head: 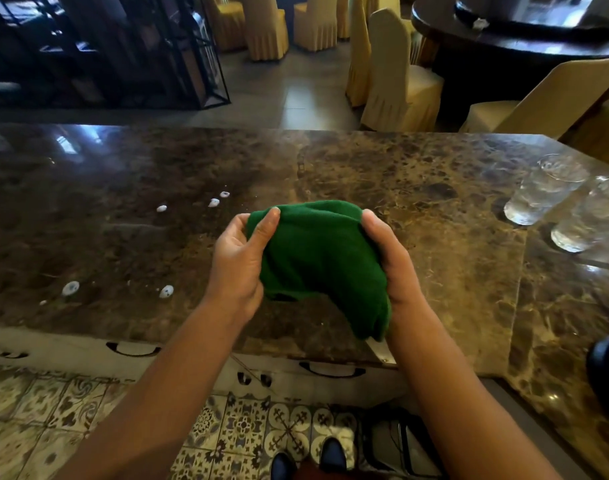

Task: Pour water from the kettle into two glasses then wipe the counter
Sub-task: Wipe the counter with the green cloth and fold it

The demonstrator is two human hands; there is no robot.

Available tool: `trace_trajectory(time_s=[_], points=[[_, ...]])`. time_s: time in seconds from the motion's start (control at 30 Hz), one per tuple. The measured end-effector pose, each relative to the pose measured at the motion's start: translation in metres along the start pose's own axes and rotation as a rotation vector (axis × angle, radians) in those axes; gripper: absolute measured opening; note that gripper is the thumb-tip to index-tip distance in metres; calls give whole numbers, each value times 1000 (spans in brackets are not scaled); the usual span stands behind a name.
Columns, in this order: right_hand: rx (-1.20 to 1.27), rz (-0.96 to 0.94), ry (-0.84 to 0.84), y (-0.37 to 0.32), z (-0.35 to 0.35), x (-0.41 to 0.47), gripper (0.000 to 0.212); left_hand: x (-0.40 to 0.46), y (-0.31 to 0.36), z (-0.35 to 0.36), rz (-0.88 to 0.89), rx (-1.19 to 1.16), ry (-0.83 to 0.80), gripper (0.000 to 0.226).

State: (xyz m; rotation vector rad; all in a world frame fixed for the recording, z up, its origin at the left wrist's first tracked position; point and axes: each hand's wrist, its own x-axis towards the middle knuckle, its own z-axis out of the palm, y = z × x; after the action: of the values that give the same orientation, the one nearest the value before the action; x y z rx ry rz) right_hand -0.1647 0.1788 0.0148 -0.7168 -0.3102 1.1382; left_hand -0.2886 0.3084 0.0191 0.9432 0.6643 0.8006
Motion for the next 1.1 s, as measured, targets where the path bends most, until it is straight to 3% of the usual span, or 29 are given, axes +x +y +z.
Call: trace_trajectory(time_s=[0.1, 0.17, 0.23, 0.33, 0.57, 0.67, 0.77, 0.83, 0.9, 0.97, 1.03, 1.1], points=[[144, 70, -5, 17, 0, -13, 76, 5, -10, 9, 139, 103, 114, 23], [175, 91, 39, 32, 0, -21, 76, 12, -16, 6, 362, 446, 182, 21], [152, 91, 143, 39, 6, -25, 63, 16, -21, 2, 494, 663, 159, 24], [111, 96, 333, 39, 7, -21, 50, 23, -26, -2, 476, 765, 138, 30], [-25, 75, 422, 26, -2, 0, 34, 38, -43, -25, 363, 897, 81, 42], [-265, -125, 430, 18, -5, 7, 29, 41, -44, -48, 355, 945, 15, 36], [-813, -463, 450, 5, -20, 14, 39, 58, -41, -94, 446, 1344, -22, 50], [-1140, -587, 510, 5, -37, 25, 49, 76, -36, -127, 421, 1594, -41, 51], [-1388, -566, 523, 15, -56, 40, 53, 89, -33, -150, 323, 1737, -87, 56], [-1587, -381, 448, 31, -69, 50, 61, 96, -35, -160, 253, 1798, -134, 62], [-1529, -190, 422, 48, -75, 53, 67, 97, -41, -160, 164, 1820, -185, 70], [-1490, -210, 515, 62, -78, 56, 64, 94, -49, -156, 85, 1800, -238, 75]])
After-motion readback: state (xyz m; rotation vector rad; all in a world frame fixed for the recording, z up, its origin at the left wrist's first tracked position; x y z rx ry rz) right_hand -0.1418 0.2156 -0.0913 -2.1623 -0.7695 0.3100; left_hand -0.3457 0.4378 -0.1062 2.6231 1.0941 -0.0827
